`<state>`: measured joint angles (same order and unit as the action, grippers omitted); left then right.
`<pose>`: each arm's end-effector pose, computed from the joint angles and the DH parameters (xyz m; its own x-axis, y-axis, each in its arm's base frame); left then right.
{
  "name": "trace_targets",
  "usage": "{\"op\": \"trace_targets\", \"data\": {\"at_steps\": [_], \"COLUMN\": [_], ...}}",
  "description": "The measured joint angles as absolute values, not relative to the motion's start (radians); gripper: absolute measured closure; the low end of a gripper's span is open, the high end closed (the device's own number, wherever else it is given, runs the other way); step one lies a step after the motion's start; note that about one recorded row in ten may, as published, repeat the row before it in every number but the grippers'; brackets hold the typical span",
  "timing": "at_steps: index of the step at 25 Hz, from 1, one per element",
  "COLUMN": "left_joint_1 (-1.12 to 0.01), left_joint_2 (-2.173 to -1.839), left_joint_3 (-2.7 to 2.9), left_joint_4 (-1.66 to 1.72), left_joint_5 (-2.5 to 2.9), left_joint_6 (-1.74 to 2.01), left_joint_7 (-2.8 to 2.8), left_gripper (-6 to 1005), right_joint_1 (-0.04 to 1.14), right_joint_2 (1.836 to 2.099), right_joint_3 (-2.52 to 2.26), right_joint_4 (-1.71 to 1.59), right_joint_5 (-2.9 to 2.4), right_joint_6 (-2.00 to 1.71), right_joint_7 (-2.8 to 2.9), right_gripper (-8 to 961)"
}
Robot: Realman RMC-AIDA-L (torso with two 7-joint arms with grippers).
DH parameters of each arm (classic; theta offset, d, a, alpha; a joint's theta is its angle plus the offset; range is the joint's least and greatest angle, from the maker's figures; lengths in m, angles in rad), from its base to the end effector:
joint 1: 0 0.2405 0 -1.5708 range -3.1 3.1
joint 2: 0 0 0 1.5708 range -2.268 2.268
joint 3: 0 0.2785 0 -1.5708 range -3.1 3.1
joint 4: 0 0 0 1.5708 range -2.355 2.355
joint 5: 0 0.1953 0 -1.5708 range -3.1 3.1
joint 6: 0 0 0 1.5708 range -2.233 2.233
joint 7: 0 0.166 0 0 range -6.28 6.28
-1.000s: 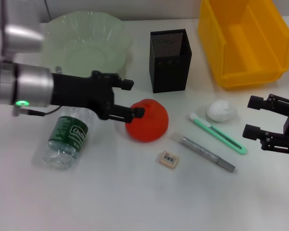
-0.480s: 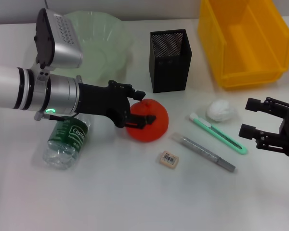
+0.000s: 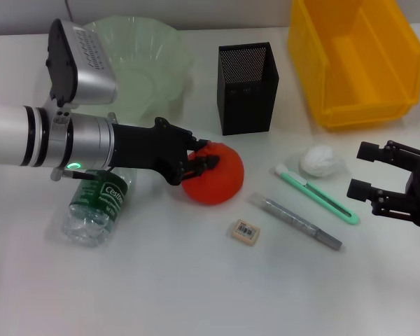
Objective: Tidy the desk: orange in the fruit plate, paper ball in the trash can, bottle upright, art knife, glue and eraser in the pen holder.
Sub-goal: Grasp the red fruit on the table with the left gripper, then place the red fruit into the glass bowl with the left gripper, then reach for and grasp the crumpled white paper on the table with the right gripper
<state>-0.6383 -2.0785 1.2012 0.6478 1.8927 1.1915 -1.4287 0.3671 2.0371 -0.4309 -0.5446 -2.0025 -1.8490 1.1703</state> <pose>-0.2270 0.3689 -0.0913 0.9466 0.2229 0.2331 0.2713 -0.9411 -0.2019 0.2998 0.2656 0.0047 0.6629 -0.2759 -0.6960 -0.4825 -0.8683 -0.1154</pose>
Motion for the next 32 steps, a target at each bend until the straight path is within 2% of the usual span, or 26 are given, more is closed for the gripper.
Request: {"op": "trace_targets", "data": {"at_steps": [7,13,19,26,30,32], "left_joint_1": [-0.604,-0.524,-0.548,-0.555,-0.497,-0.484], "left_joint_2": [-2.071,-2.069,-2.071,-2.069,-2.053,-2.032], "left_joint_3": [1.168,0.998,0.899,0.897,0.91,0.925], "left_joint_4": [0.681,0.773,0.711,0.614,0.62,0.624], "left_joint_5": [1.775,1.517,1.39,1.313,1.339,1.399], "left_joint_6": [1.234,1.248,1.077,1.057,1.331,1.496], "left_joint_7": [-1.428,-1.398,-1.344,-1.315,-1.314,-1.299], "left_gripper": [770,818,826,641,519,449], "right_joint_1": [0.368,0.375,0.403,0.405,0.403,0.404], "right_joint_2": [2.038,2.04,2.047,2.057,2.05,2.046], "right_joint_3": [-0.431,-0.422,-0.417,-0.418,-0.415,-0.415], "right_joint_4": [-0.544,-0.534,-0.485,-0.48,-0.488,-0.497], "right_joint_5": [-2.001,-2.0,-2.0,-2.0,-1.988,-1.977], "right_joint_6": [-1.844,-1.833,-1.791,-1.779,-1.797,-1.81], "right_joint_7": [1.17,1.164,1.163,1.163,1.173,1.181], "right_gripper": [158,157,157,158,159,160]}}
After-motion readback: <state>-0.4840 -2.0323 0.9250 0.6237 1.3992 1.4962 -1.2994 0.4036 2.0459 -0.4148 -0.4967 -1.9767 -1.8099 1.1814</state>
